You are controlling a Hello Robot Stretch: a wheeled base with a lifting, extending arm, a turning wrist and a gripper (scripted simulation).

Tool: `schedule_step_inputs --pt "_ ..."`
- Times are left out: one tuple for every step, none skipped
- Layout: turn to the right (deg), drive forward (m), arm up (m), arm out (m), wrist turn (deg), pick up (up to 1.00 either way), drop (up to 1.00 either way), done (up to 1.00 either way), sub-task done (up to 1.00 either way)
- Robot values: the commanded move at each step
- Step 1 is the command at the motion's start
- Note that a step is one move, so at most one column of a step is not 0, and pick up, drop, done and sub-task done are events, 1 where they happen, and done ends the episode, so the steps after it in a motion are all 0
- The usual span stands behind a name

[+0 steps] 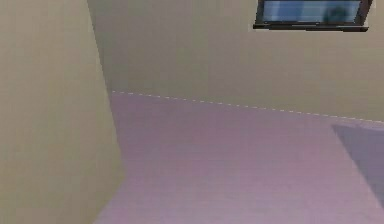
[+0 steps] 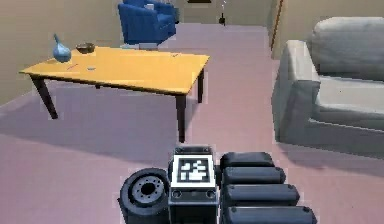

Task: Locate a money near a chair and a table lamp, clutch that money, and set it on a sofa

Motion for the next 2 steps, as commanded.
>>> schedule_step_inputs --pt "0.0 1.0 0.0 0.0 0.0 0.0 0.0 0.0 0.0" --pt "0.0 0.45 0.0 0.0 0.0 0.0 0.0 0.0 0.0"
